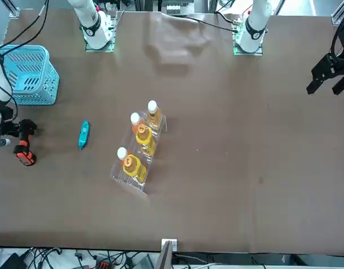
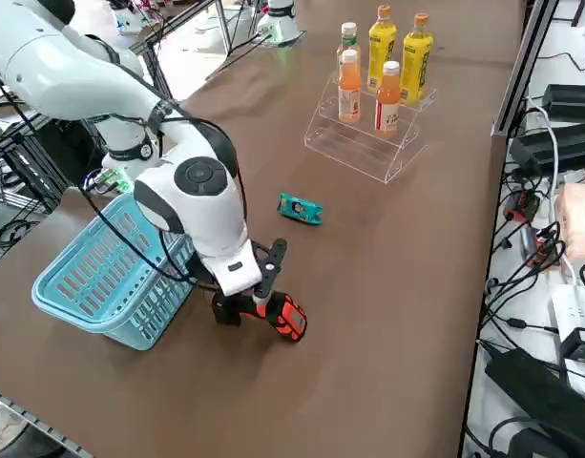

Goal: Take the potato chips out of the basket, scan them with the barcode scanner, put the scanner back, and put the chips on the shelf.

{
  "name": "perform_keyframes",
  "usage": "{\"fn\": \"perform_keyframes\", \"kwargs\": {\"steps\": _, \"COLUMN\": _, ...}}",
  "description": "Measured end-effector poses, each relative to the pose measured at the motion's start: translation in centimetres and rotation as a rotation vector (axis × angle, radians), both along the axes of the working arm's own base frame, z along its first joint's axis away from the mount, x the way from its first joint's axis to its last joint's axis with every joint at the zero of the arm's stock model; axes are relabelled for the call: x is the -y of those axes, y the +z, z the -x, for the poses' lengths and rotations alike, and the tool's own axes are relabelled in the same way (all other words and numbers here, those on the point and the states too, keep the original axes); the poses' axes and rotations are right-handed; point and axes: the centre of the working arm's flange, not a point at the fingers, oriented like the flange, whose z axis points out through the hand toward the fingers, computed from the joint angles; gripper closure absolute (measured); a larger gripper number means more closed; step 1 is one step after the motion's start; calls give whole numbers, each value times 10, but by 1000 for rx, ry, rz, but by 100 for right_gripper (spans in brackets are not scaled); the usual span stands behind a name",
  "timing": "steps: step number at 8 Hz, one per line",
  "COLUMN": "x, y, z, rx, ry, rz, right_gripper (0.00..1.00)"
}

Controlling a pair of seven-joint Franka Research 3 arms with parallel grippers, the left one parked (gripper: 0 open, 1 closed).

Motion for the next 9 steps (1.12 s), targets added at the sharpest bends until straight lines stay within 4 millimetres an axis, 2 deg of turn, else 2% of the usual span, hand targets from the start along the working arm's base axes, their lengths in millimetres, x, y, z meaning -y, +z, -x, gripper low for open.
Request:
{"fn": "perform_keyframes", "kwargs": {"steps": 2, "x": -24, "y": 32, "z": -13, "rx": -15, "ry": -13, "rz": 7, "right_gripper": 0}}
{"fn": "perform_keyframes", "kwargs": {"steps": 4, "x": -64, "y": 83, "z": -26, "rx": -22, "ry": -35, "rz": 23, "right_gripper": 0}}
{"fn": "perform_keyframes", "kwargs": {"steps": 6, "x": -90, "y": 131, "z": -35, "rx": -28, "ry": -37, "rz": 8, "right_gripper": 0}}
{"fn": "perform_keyframes", "kwargs": {"steps": 8, "x": -114, "y": 150, "z": -44, "rx": -10, "ry": -40, "rz": -1, "right_gripper": 0}}
{"fn": "perform_keyframes", "kwargs": {"steps": 9, "x": -132, "y": 155, "z": -49, "rx": -4, "ry": -27, "rz": -5, "right_gripper": 0}}
